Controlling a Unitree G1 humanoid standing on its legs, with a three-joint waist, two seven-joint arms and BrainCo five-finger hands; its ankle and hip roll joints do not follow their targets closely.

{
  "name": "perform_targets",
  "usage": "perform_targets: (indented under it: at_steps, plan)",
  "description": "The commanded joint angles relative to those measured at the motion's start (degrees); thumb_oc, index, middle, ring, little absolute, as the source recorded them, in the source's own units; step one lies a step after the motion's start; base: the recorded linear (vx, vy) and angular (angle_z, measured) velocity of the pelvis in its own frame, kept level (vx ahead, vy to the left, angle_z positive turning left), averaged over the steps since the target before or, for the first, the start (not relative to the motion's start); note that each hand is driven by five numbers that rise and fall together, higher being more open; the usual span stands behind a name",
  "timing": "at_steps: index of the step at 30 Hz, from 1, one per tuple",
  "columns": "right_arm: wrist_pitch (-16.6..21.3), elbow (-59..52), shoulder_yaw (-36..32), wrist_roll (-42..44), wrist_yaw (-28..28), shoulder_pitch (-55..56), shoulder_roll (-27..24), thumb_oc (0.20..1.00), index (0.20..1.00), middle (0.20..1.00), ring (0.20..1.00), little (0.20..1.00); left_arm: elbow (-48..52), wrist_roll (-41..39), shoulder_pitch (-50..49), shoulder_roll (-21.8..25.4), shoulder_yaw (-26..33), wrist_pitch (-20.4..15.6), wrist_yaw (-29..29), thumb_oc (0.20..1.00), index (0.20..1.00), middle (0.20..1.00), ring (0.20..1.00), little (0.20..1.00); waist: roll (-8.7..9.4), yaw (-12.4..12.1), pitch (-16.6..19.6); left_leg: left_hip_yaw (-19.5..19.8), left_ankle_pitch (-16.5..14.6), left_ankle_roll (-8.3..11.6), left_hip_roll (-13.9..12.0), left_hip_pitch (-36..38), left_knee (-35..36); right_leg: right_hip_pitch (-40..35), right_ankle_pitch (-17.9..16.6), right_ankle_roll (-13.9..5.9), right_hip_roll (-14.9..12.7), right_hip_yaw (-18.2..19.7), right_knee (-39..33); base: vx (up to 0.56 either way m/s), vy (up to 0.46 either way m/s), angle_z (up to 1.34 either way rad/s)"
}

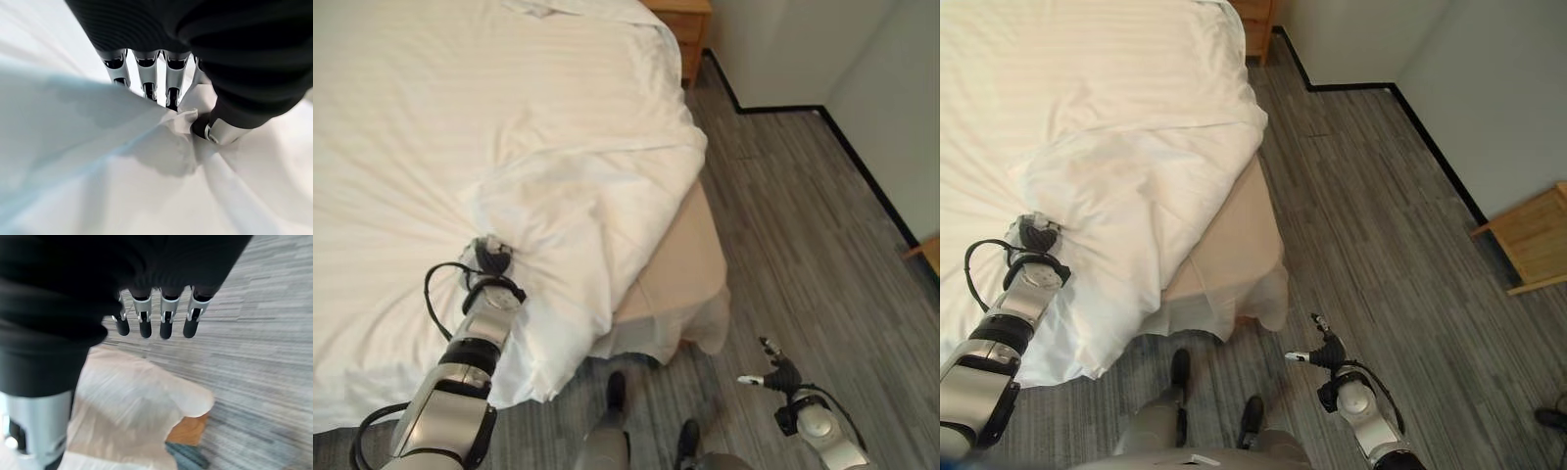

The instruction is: Making the bed.

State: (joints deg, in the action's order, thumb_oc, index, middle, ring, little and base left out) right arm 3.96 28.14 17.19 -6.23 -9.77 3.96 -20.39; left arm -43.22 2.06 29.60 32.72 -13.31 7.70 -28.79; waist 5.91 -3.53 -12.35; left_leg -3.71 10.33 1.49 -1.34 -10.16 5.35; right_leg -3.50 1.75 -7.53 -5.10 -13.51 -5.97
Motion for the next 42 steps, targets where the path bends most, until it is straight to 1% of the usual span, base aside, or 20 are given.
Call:
perform_targets:
  at_steps: [1, 6, 11, 13, 14, 15, 17, 18, 19, 21, 22, 23, 24, 25, 29, 34, 38, 40, 41, 42]
  plan:
    - [0.3, -2.2, 1.0, -1.2, -1.0, -3.5, -3.1, 1.0, 1.0, 1.0, 1.0, 1.0, 9.4, -1.2, 1.1, -17.7, -12.2, -10.3, 12.4, 0.2, 0.2, 0.2, 0.2, 0.2, -2.88, 3.0, -0.9, 0.3, -9.6, 2.27, -3.1, 7.0, -0.4, 1.9, 0.4, -0.2, -0.2, -0.7, 1.0, -0.04, -0.087, 0.01]
    - [0.6, 1.2, 1.6, -1.8, 0.3, -3.7, -4.7, 1.0, 1.0, 1.0, 1.0, 1.0, 18.1, -0.4, -2.8, -20.1, -19.6, -12.8, 19.5, 0.2, 0.2, 0.2, 0.2, 0.2, -7.04, 3.1, -0.9, 0.6, -8.0, 3.24, -3.9, 8.4, -0.4, -1.0, 2.9, 0.98, 0.4, -1.6, 1.0, -0.07, -0.094, 0.03]
    - [1.3, 4.8, 2.6, -1.6, 0.9, -3.4, -6.2, 1.0, 1.0, 1.0, 1.0, 1.0, 23.2, -2.6, -0.7, -21.4, -25.1, -15.0, 23.2, 0.2, 0.2, 0.2, 0.2, 0.2, -9.71, 3.8, -1.4, 1.5, -6.6, 3.75, -4.3, 9.8, -0.4, -2.5, 4.6, 1.78, 1.2, -1.9, 1.0, -0.05, -0.063, -0.01]
    - [1.8, 6.6, 2.3, -1.1, 0.9, -2.7, -7.3, 1.0, 1.0, 1.0, 1.0, 1.0, 25.1, -0.1, 1.0, -21.9, -28.2, -15.7, 24.2, 0.216, 0.216, 0.216, 0.216, 0.216, -9.89, 4.0, -2.7, 2.9, -6.9, 4.14, -3.1, 8.7, -3.4, -2.9, 4.5, 2.0, 0.4, -2.1, 1.0, -0.18, -0.061, -0.3]
    - [2.1, 7.4, 1.8, -0.1, 0.6, -2.4, -7.6, 1.0, 1.0, 1.0, 1.0, 1.0, 23.4, 2.5, 2.6, -22.9, -29.8, -15.6, 24.0, 0.526, 0.526, 0.526, 0.526, 0.526, -9.27, 4.7, -3.4, 2.1, -9.2, 4.18, -2.7, 7.1, -8.1, -2.8, 4.2, 2.18, -0.6, -2.7, 1.0, -0.23, -0.066, -0.32]
    - [2.1, 7.7, 1.9, 0.2, 0.6, -2.4, -7.4, 1.0, 1.0, 1.0, 1.0, 1.0, 22.3, 3.3, 2.8, -23.4, -30.2, -15.4, 23.7, 0.718, 0.718, 0.718, 0.718, 0.718, -9.06, 5.0, -3.4, 1.7, -10.0, 3.94, -2.7, 7.1, -9.5, -2.6, 4.1, 2.36, -0.8, -2.8, 1.0, -0.18, -0.055, -0.12]
    - [2.7, 6.5, 2.7, 0.2, -0.1, -3.7, -7.3, 1.0, 1.0, 1.0, 1.0, 1.0, 19.7, 5.1, 2.6, -24.0, -30.5, -15.4, 22.2, 0.429, 0.429, 0.429, 0.429, 0.429, -8.78, 5.1, -3.1, 1.3, -11.5, 3.59, -3.1, 7.7, -10.7, -2.4, 4.0, 2.75, -0.9, -2.8, 1.0, -0.06, -0.046, 0.13]
    - [2.8, 6.2, 2.6, 0.4, -0.1, -3.6, -7.3, 1.0, 1.0, 1.0, 1.0, 1.0, 18.7, 5.6, 3.0, -24.1, -30.2, -15.0, 21.4, 0.373, 0.373, 0.373, 0.373, 0.373, -8.95, 5.6, -2.7, 0.7, -12.1, 3.68, -3.5, 8.7, -10.0, -2.4, 4.0, 2.72, -0.8, -3.1, 1.0, 0.0, 0.0, 0.0]
    - [2.5, 7.0, 2.8, 0.6, -0.4, -4.0, -6.4, 1.0, 1.0, 1.0, 1.0, 1.0, 17.8, 4.9, 3.1, -25.4, -30.2, -14.7, 20.8, 0.2, 0.2, 0.2, 0.2, 0.2, -9.6, 6.3, -2.1, 0.4, -11.8, 3.41, -3.8, 10.1, -8.4, -2.5, 4.0, 2.58, -0.2, -3.0, 1.0, 0.04, -0.002, 0.06]
    - [2.2, 8.4, 2.9, 0.7, -1.0, -3.9, -5.4, 1.0, 1.0, 1.0, 1.0, 1.0, 18.5, 3.1, 2.9, -26.6, -31.6, -14.8, 22.1, 0.2, 0.2, 0.2, 0.2, 0.2, -10.0, 7.2, -1.4, -0.6, -11.2, 3.36, -3.7, 11.6, -6.0, -2.5, 3.6, 2.44, -0.1, -3.6, 1.0, 0.05, 0.022, 0.36]
    - [2.0, 9.3, 3.1, 0.9, -1.1, -4.0, -4.8, 1.0, 1.0, 1.0, 1.0, 1.0, 18.3, 2.0, 2.9, -27.1, -32.2, -14.7, 22.7, 0.241, 0.241, 0.241, 0.241, 0.241, -10.06, 7.5, -1.3, -0.8, -10.9, 3.27, -3.6, 12.1, -5.0, -2.5, 3.5, 2.46, -0.1, -3.7, 1.0, 0.06, 0.035, 0.36]
    - [1.9, 10.4, 3.5, 1.0, -1.3, -4.4, -4.3, 1.0, 1.0, 1.0, 1.0, 1.0, 17.1, 1.0, 3.2, -28.1, -32.9, -14.6, 23.4, 0.407, 0.407, 0.407, 0.407, 0.407, -10.16, 7.7, -1.1, -1.1, -10.7, 3.2, -3.5, 12.8, -3.8, -2.5, 3.3, 2.39, -0.1, -3.6, 1.0, 0.05, 0.034, 0.51]
    - [1.7, 11.7, 4.1, 1.1, -1.3, -4.9, -3.8, 1.0, 1.0, 1.0, 1.0, 1.0, 16.1, 0.7, 3.3, -29.3, -34.2, -14.5, 24.2, 0.843, 0.843, 0.843, 0.843, 0.843, -10.27, 8.0, -1.0, -1.1, -10.7, 3.11, -3.3, 13.2, -3.0, -2.4, 3.1, 2.27, 0.0, -3.5, 1.0, 0.05, 0.04, 0.57]
    - [1.6, 13.5, 4.7, 1.0, -1.4, -5.1, -3.4, 1.0, 1.0, 1.0, 1.0, 1.0, 14.9, 1.0, 3.3, -30.3, -35.2, -14.5, 24.7, 1.0, 1.0, 1.0, 1.0, 1.0, -10.38, 8.2, -1.0, -1.0, -10.7, 2.98, -3.1, 13.7, -2.0, -2.2, 2.9, 2.18, 0.1, -3.2, 1.0, 0.04, 0.047, 0.39]
    - [0.6, 20.1, 5.8, -0.8, -1.6, -5.3, -2.5, 1.0, 1.0, 1.0, 1.0, 1.0, 13.2, 0.0, 1.9, -32.0, -38.6, -14.6, 28.4, 1.0, 1.0, 1.0, 1.0, 1.0, -10.92, 9.2, -1.2, -1.9, -11.1, 2.65, -3.0, 15.1, -0.4, -1.9, 2.5, 1.7, 0.2, -2.0, 1.0, 0.03, 0.047, -0.16]
    - [0.1, 23.7, 3.2, -1.9, -3.8, -4.0, -3.5, 1.0, 1.0, 1.0, 1.0, 1.0, 18.6, -2.7, 1.5, -31.1, -41.6, -15.7, 31.7, 1.0, 1.0, 1.0, 1.0, 1.0, -11.55, 10.5, -1.5, -3.5, -11.8, 2.47, -3.1, 15.8, -0.4, -1.7, 2.1, 1.12, 0.0, -0.6, 1.0, 0.01, 0.047, -0.24]
    - [0.8, 19.4, -1.0, -0.7, -6.5, -4.7, -6.5, 1.0, 1.0, 1.0, 1.0, 1.0, 27.6, -12.5, 0.1, -27.7, -38.0, -16.6, 30.6, 1.0, 1.0, 1.0, 1.0, 1.0, -11.89, 10.0, -1.4, -2.6, -11.9, 2.16, -2.6, 15.7, -0.4, -1.6, 1.8, 0.8, -0.3, -0.1, 1.0, -0.03, 0.037, -0.21]
    - [1.4, 13.7, -0.6, -1.6, -6.0, -4.9, -7.2, 1.0, 1.0, 1.0, 1.0, 1.0, 31.7, -16.4, -3.2, -23.7, -33.7, -16.8, 29.8, 1.0, 1.0, 1.0, 1.0, 1.0, -11.71, 8.9, -1.1, -2.1, -12.0, 2.02, -2.4, 15.5, -0.4, -1.9, 1.8, 0.8, -0.4, -0.5, 1.0, -0.01, 0.006, 0.02]
    - [1.9, 9.6, -0.2, -2.6, -5.4, -4.9, -7.6, 0.347, 0.347, 0.347, 0.347, 0.347, 33.0, -16.5, -5.7, -21.4, -30.5, -17.3, 28.2, 1.0, 1.0, 1.0, 1.0, 1.0, -11.61, 8.1, -1.0, -1.9, -12.1, 1.97, -2.4, 15.8, -0.4, -2.5, 2.0, 0.83, -0.5, -0.8, 1.0, -0.01, 0.002, 0.06]
    - [2.2, 7.0, -0.2, -3.0, -5.3, -5.3, -7.7, 0.347, 0.347, 0.347, 0.347, 0.347, 34.4, -16.8, -7.4, -20.0, -28.5, -17.3, 27.9, 1.0, 1.0, 1.0, 1.0, 1.0, -11.47, 7.2, -0.8, -1.6, -12.0, 1.87, -2.2, 15.6, -0.4, -2.5, 1.9, 0.91, -0.6, -1.2, 1.0, 0.0, 0.006, 0.05]
